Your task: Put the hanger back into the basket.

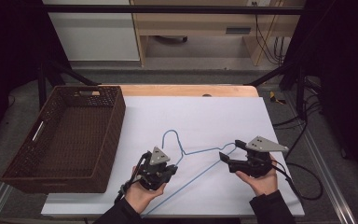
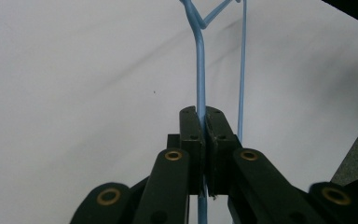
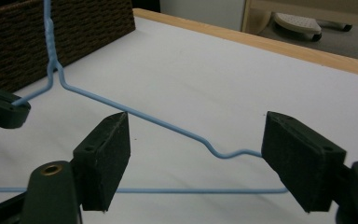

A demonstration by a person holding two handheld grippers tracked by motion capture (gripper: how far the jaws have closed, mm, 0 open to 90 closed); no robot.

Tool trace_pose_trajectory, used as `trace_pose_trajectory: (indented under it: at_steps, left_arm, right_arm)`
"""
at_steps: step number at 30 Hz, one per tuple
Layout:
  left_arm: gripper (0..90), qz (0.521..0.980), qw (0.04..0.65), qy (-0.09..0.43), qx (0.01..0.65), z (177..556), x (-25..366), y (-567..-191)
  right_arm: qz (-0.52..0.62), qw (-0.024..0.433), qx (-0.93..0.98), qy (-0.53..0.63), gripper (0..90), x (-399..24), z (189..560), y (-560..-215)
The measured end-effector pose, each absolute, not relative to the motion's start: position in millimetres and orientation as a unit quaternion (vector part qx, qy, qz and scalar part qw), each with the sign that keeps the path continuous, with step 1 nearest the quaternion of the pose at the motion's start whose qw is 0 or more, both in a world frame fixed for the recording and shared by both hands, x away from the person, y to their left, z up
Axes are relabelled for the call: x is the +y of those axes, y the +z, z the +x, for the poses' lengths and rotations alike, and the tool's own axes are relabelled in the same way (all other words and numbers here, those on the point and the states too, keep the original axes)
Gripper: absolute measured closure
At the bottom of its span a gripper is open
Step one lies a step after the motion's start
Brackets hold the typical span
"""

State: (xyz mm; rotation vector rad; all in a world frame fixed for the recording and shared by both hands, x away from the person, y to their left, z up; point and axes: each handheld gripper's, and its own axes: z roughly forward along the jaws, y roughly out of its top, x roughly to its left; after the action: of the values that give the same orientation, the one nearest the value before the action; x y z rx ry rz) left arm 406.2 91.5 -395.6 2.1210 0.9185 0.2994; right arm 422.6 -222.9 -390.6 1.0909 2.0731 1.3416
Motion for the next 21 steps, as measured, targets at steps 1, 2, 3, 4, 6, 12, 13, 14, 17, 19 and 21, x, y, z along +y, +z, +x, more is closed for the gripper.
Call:
trace_pose_trajectory:
  at_steps: [1, 2, 3, 4, 6, 12, 13, 14, 17, 19, 21]
  left_arm:
    - [87.4, 0.836, 0.394, 0.122, 0.361, 406.1, 90.8, -393.0]
    - [87.4, 0.837, 0.395, 0.125, 0.358, 406.6, 90.8, -390.3]
    - [87.4, 0.837, 0.395, 0.128, 0.356, 407.2, 90.9, -387.4]
    - [87.4, 0.838, 0.395, 0.130, 0.353, 408.1, 91.1, -384.6]
    - [87.4, 0.838, 0.395, 0.136, 0.350, 409.9, 92.1, -379.1]
    - [87.4, 0.835, 0.404, 0.148, 0.344, 415.6, 97.3, -363.0]
    - [87.4, 0.834, 0.406, 0.151, 0.342, 417.1, 99.5, -358.7]
    - [87.4, 0.833, 0.408, 0.153, 0.342, 417.9, 100.7, -356.1]
    - [87.4, 0.830, 0.413, 0.157, 0.341, 422.2, 106.1, -345.9]
    - [87.4, 0.829, 0.414, 0.164, 0.339, 425.5, 108.7, -340.1]
    - [87.4, 0.828, 0.414, 0.167, 0.339, 428.9, 111.0, -335.0]
  right_arm:
    - [0.396, 0.220, 0.748, 0.485, 21.2, -226.5, 421.5, -390.9]
    - [0.397, 0.224, 0.745, 0.487, 20.0, -229.5, 420.6, -391.5]
    - [0.396, 0.228, 0.744, 0.487, 19.2, -232.2, 419.6, -392.2]
    - [0.394, 0.232, 0.744, 0.487, 18.4, -235.0, 418.4, -392.8]
    - [0.398, 0.231, 0.742, 0.488, 17.4, -240.8, 416.9, -394.7]
    - [0.399, 0.238, 0.739, 0.487, 12.2, -254.9, 412.9, -401.6]
    - [0.400, 0.238, 0.740, 0.486, 11.2, -256.7, 412.5, -402.4]
    - [0.402, 0.239, 0.740, 0.484, 10.4, -259.1, 412.0, -403.8]
    - [0.405, 0.240, 0.738, 0.485, 9.7, -264.8, 411.1, -407.1]
    - [0.410, 0.241, 0.735, 0.483, 9.3, -268.3, 411.1, -409.2]
    - [0.415, 0.240, 0.736, 0.479, 8.3, -270.5, 411.3, -411.4]
